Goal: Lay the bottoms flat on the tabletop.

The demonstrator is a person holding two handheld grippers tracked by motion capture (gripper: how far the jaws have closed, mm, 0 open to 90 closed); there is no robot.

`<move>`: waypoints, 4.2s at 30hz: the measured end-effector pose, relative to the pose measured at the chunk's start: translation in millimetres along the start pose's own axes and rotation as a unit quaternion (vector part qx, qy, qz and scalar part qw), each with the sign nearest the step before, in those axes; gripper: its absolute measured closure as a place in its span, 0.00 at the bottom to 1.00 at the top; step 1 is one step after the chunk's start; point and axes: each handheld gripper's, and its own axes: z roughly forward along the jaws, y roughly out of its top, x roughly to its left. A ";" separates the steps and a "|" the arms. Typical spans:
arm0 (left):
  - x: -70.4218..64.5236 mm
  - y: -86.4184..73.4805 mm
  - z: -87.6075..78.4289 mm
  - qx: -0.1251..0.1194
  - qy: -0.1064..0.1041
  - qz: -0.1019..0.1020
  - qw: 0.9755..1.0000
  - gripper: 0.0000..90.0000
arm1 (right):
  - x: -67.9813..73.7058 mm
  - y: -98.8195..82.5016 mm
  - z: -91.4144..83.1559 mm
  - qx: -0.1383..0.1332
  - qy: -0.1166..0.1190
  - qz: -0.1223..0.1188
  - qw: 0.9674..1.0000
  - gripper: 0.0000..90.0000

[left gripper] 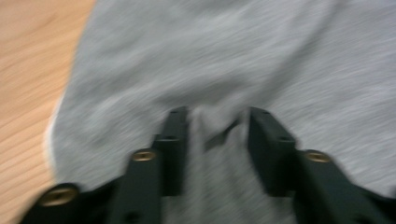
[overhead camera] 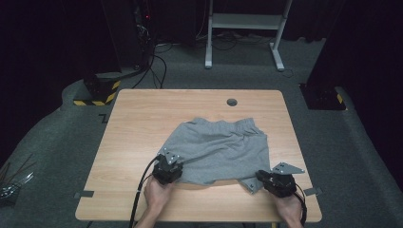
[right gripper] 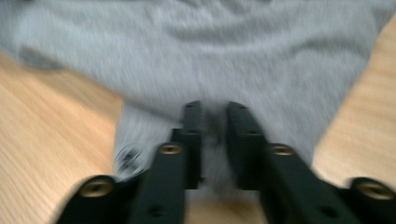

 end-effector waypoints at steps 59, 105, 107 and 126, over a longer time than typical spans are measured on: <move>-23.6 -12.5 7.2 -0.023 -0.062 0.021 0.998 0.40 | 28.7 98.3 66.1 -0.004 0.001 -0.052 0.999 0.74; -36.7 0.1 7.5 0.000 -0.076 0.041 0.996 0.76 | 39.6 61.1 82.8 0.084 0.025 -0.067 0.994 0.97; -37.1 2.0 7.8 0.006 -0.076 0.044 0.996 0.86 | 36.3 56.8 72.1 0.074 0.029 -0.068 0.995 0.97; -16.8 14.1 -5.0 -0.006 -0.094 0.008 0.996 0.82 | 10.5 22.5 9.5 0.025 0.057 -0.060 0.996 0.84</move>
